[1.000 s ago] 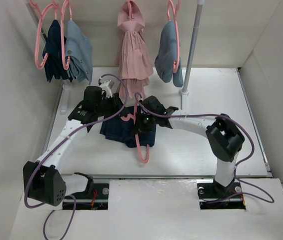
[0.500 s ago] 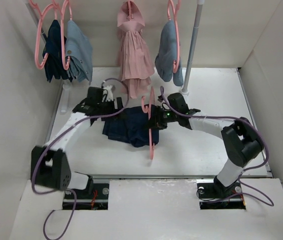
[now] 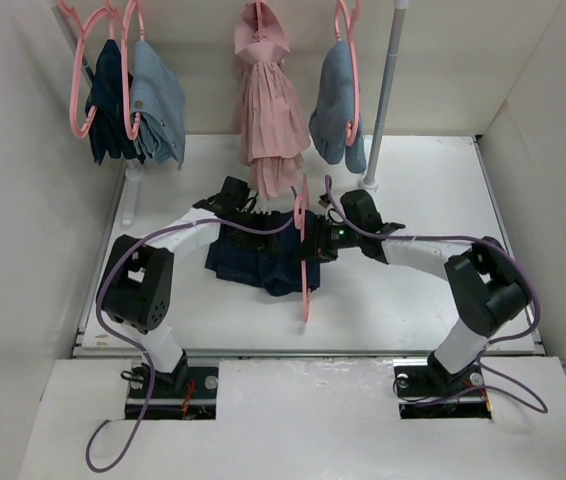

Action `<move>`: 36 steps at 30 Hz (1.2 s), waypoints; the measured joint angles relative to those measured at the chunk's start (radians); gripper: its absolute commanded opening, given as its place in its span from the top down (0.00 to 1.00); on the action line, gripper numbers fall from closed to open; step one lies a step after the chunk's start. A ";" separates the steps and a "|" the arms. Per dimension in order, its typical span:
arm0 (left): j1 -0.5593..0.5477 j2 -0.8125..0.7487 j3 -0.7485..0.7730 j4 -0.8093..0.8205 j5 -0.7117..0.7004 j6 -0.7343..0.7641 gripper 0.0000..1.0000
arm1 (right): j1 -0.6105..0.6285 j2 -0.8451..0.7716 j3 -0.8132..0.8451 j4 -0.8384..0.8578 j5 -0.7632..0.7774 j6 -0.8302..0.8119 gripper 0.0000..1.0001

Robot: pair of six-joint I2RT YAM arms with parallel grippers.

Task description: Place the trousers on the hanger

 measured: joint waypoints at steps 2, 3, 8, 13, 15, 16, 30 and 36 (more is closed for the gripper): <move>-0.028 0.012 0.003 0.021 -0.005 -0.001 0.54 | 0.000 -0.004 -0.008 0.001 0.000 0.000 1.00; -0.039 0.016 0.003 0.026 -0.010 -0.003 0.60 | 0.000 -0.006 -0.011 0.003 0.000 0.000 1.00; -0.057 0.032 0.003 0.030 -0.028 -0.002 1.00 | -0.019 -0.035 -0.046 0.008 0.000 0.008 1.00; 0.003 0.030 0.073 -0.085 -0.022 0.056 1.00 | -0.078 -0.136 -0.148 0.028 -0.001 0.024 1.00; 0.044 0.030 0.158 -0.165 -0.022 0.104 1.00 | -0.109 -0.186 -0.202 0.042 -0.004 0.033 1.00; 0.065 0.027 0.206 -0.200 -0.021 0.132 1.00 | -0.121 -0.204 -0.223 0.043 -0.002 0.037 1.00; 0.150 0.050 0.478 -0.609 0.008 0.452 1.00 | -0.145 -0.229 -0.281 -0.048 0.064 -0.003 1.00; 0.162 0.081 0.435 -0.654 0.016 0.548 1.00 | -0.145 -0.132 -0.214 -0.087 0.120 -0.024 1.00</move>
